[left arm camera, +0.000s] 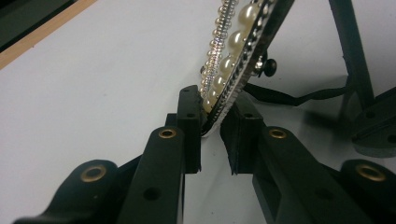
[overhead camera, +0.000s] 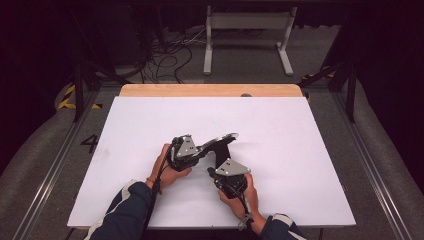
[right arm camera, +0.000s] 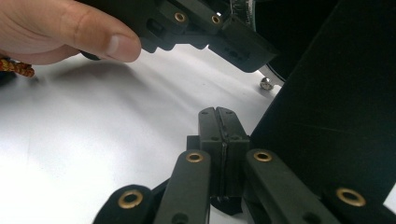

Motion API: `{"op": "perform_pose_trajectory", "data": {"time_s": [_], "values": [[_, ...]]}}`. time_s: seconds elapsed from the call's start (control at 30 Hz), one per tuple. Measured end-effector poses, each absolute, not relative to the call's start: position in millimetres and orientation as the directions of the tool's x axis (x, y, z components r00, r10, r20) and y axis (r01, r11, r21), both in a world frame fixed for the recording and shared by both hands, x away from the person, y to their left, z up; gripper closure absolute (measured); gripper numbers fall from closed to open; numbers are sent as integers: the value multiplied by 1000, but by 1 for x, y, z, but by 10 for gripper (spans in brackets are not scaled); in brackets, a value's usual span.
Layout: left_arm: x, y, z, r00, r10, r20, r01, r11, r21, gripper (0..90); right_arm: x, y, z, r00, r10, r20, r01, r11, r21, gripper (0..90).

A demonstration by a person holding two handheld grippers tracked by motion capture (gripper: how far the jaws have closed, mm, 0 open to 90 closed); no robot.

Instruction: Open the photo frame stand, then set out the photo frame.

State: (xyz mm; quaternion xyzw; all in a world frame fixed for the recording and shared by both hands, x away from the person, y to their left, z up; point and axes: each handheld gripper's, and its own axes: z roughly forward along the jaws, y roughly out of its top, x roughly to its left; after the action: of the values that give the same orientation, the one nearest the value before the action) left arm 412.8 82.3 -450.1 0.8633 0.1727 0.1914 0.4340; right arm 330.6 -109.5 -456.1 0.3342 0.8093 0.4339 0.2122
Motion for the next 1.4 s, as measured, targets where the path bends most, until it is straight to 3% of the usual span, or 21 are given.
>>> {"op": "perform_pose_trajectory", "data": {"time_s": [1.4], "values": [[399,78,-445,881,398,256,58,-628,776,783,339,-140,-454,-653,757,1,409,351,842,900]]}}
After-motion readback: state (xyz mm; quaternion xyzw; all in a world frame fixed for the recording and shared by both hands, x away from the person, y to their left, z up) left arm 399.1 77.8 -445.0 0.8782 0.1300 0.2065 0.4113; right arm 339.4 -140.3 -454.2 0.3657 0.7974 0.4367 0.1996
